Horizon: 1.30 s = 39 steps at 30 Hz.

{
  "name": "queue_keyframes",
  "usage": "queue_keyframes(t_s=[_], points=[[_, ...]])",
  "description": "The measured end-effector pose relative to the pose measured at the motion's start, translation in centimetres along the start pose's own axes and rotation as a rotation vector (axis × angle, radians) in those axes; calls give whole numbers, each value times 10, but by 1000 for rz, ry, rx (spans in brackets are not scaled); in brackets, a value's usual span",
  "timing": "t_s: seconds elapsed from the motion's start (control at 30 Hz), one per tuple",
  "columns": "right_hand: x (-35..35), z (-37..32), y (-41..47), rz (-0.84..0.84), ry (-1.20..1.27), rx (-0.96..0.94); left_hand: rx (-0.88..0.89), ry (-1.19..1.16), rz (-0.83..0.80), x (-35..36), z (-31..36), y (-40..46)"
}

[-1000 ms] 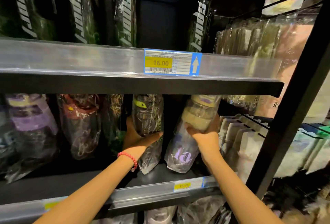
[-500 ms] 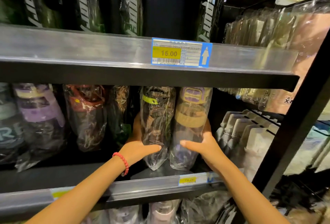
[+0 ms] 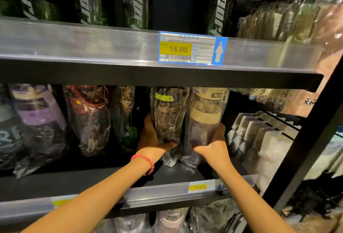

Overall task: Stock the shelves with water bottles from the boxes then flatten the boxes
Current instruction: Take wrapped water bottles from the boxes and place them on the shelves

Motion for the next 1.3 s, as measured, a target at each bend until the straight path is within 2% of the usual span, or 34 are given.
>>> queue_keyframes(t_s=[0.07,0.23,0.43,0.73,1.0,1.17,1.23,1.3], points=[[5,3,9,17,26,39,33,-30,-16,4,3,2],[9,-3,32,156,21,-6,45,-37,99,5,5,11],[20,0,48,150,7,-6,29,-28,166,9,6,18],[26,0,55,179,51,-34,11,25,164,11,1,23],[25,1,57,151,-40,-13,-73,250,44,14,7,13],[19,0,59,41,-88,49,-163,316,-76,8,15,2],[9,-3,54,3,-182,89,-230,296,-105,-5,14,-15],[-5,-10,39,-14,-331,86,-317,339,-235,-12,11,-50]])
Point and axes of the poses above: each hand's wrist, its own y-axis towards the middle knuckle, its own x-axis out of the palm, z = x × y, the point moved 8 cm from there along y, towards the middle knuckle, and after that the axes turned 4 degrees about z, right-handed, at the moved point
